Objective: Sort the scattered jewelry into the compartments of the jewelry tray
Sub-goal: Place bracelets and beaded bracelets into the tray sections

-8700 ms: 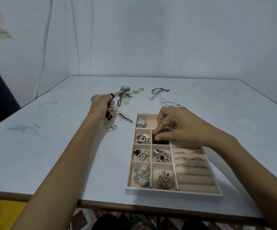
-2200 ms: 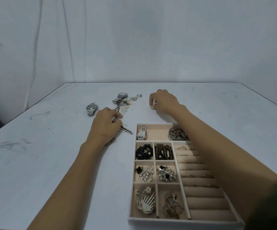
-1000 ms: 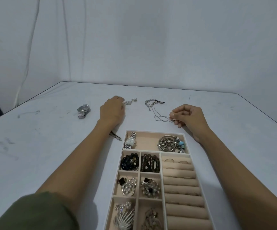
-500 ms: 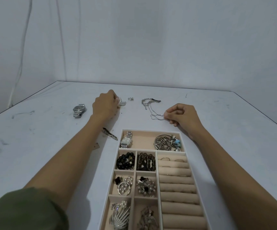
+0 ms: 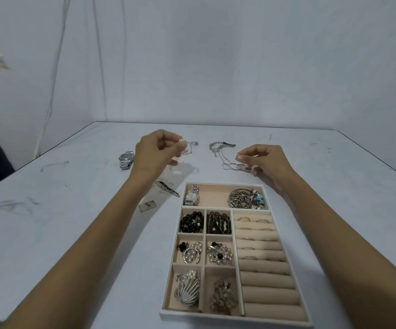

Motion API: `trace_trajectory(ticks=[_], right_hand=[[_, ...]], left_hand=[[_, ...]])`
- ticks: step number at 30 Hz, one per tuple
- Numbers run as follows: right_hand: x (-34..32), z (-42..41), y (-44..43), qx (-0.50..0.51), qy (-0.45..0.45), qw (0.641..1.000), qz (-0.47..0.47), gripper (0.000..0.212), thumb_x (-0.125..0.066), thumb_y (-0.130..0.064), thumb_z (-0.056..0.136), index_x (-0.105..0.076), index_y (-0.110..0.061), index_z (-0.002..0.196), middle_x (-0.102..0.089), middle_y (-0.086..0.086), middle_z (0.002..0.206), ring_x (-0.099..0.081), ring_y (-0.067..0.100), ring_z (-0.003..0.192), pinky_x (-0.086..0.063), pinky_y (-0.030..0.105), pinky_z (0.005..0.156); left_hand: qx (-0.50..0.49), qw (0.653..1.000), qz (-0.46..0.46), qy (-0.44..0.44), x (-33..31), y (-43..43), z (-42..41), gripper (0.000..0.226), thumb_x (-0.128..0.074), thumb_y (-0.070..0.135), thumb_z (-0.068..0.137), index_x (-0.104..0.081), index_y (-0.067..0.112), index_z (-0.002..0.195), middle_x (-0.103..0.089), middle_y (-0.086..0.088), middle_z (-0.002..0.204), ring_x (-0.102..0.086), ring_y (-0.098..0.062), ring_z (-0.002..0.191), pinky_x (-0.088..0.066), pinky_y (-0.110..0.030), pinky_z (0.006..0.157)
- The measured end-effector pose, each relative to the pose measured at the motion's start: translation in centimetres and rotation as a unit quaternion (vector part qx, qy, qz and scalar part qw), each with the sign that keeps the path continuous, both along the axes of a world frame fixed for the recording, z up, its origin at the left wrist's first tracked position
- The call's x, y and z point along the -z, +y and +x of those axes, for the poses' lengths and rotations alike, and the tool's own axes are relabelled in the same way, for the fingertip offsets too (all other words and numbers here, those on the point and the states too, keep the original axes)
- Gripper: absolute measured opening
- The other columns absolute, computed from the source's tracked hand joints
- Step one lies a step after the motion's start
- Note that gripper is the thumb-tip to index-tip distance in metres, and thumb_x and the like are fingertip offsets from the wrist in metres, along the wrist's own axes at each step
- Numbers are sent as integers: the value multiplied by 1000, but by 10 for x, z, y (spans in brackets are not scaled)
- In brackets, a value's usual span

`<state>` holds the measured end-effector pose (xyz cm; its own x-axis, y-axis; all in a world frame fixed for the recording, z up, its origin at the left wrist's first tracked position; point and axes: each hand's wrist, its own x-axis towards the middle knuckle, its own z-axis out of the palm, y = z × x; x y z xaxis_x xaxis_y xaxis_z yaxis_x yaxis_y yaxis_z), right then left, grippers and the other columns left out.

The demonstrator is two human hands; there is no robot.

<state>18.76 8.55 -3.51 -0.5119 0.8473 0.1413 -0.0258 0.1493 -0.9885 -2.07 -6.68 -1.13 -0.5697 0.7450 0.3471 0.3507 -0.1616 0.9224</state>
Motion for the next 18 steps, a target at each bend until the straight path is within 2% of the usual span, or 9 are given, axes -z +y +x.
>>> trace_trajectory(ticks=[3,8,12,15,18], right_hand=[[-21,-3,-9,-15,-26,999,37,15,-80,-8,71,-73,-6,85,-67,5,80,-48,10,60,-39,20,50],[-59,-5,-44,-143,-49,987,47,20,-78,-16,65,-72,-9,83,-67,1,73,-55,12,61,-46,21,55],[-79,1,-71,-217,-76,971,67,12,-73,-9,74,-71,-6,85,-70,6,78,-62,16,66,-52,23,62],[-86,4,-85,-221,-69,971,66,7,-70,-6,79,-70,-4,85,-70,10,80,-65,19,69,-54,24,64],[-80,8,-95,-216,-66,972,59,12,-71,-3,77,-71,-3,89,-70,11,77,-65,19,68,-55,25,65]], left_hand=[[35,999,12,-15,-6,-23,17,18,-74,15,81,-69,5,95,-72,-12,84,-64,-10,67,-53,-21,60],[79,996,26,-33,-11,-50,35,12,-74,7,78,-70,4,89,-69,-11,75,-65,-13,62,-55,-22,63],[94,995,7,-34,-10,-63,33,15,-77,7,76,-71,3,88,-68,-3,71,-65,-14,63,-55,-22,63],[106,994,-16,-14,-11,-70,30,20,-79,8,74,-70,1,90,-69,-1,72,-65,-14,66,-55,-23,64],[119,992,-35,-12,-14,-74,27,22,-80,10,73,-70,1,90,-69,-5,72,-65,-15,67,-56,-24,65]])
